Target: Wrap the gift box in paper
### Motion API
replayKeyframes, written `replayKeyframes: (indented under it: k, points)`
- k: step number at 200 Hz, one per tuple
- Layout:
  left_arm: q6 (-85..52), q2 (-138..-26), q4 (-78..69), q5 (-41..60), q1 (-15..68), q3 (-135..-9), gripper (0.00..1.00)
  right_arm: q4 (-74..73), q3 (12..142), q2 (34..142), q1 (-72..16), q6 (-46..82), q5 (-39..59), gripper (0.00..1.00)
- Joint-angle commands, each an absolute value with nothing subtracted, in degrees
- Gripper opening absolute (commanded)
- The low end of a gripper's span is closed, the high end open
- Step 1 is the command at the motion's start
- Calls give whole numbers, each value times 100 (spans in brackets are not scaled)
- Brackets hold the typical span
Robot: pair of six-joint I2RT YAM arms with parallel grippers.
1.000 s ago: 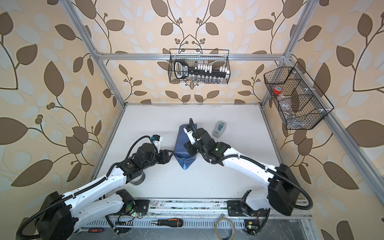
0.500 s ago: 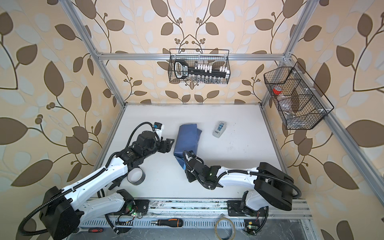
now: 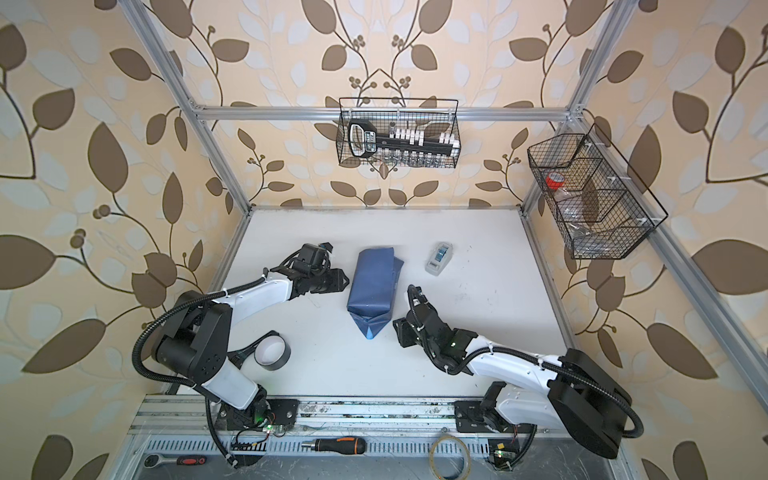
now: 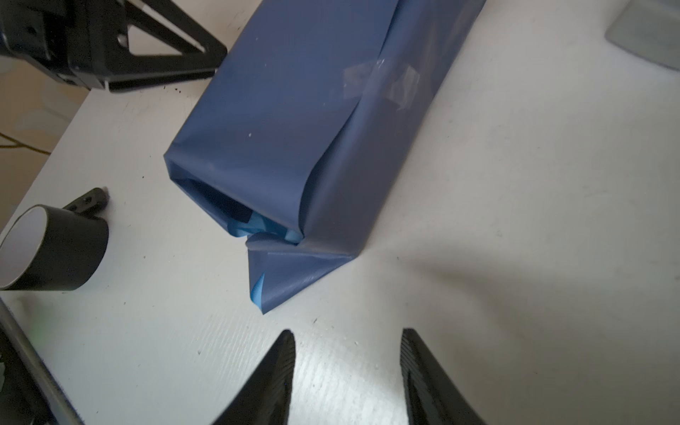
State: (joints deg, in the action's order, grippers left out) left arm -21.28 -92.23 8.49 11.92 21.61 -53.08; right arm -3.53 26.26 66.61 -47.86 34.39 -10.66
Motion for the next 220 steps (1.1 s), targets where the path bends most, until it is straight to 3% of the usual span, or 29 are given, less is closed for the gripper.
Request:
replayKeyframes:
  k: [1,60,95,138,220]
  points:
    - [-2148,-9088,688,1437,2363,-5127,42,-142,2604,6455,-4539,3201,-781,48]
    - [-2422,-8642,311,1795,2615,-4359,38,34,2738,6669,-4333,3282,-92,50]
    - [-2404,-8132,174,1903,2617,-4002,39,-251,2683,7010,-4673,3668,-96,50]
    - [-2156,-7388,889,945,2619,-3924,45,-864,2886,7806,-5342,4333,-440,48]
    - [-2126,-6258,1331,916,2628,-3883,48,-271,3598,8888,-6059,4877,-1795,40]
